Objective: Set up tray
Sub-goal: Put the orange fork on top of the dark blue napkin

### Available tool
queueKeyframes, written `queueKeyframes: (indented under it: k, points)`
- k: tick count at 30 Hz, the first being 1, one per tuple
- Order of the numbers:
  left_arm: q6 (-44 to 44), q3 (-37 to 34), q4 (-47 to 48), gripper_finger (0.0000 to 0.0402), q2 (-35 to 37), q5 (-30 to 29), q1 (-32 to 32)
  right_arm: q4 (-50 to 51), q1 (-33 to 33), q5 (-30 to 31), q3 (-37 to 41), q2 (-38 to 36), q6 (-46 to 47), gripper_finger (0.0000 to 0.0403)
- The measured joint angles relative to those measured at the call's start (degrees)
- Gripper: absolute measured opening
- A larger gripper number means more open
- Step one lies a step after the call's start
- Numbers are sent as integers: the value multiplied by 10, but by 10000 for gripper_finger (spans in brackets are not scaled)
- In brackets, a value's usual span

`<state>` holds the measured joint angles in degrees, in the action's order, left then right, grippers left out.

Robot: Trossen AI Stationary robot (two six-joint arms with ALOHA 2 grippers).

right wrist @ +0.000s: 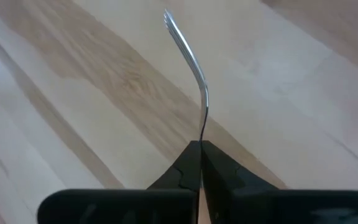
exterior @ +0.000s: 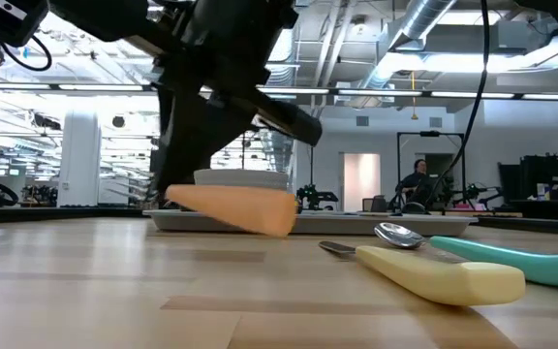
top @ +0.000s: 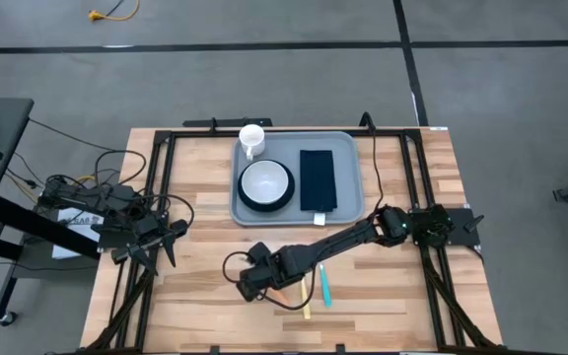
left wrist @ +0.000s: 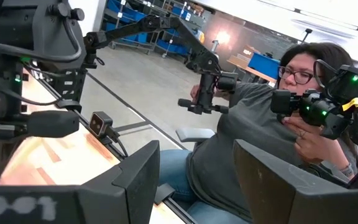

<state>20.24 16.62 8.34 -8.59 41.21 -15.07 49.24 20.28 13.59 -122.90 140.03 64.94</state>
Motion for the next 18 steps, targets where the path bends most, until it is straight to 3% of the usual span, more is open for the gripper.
queueKeyframes:
  k: [18]
  points:
    - [0,0,0,193,0,0,0,241,-6,38,-102,-2,51,0]
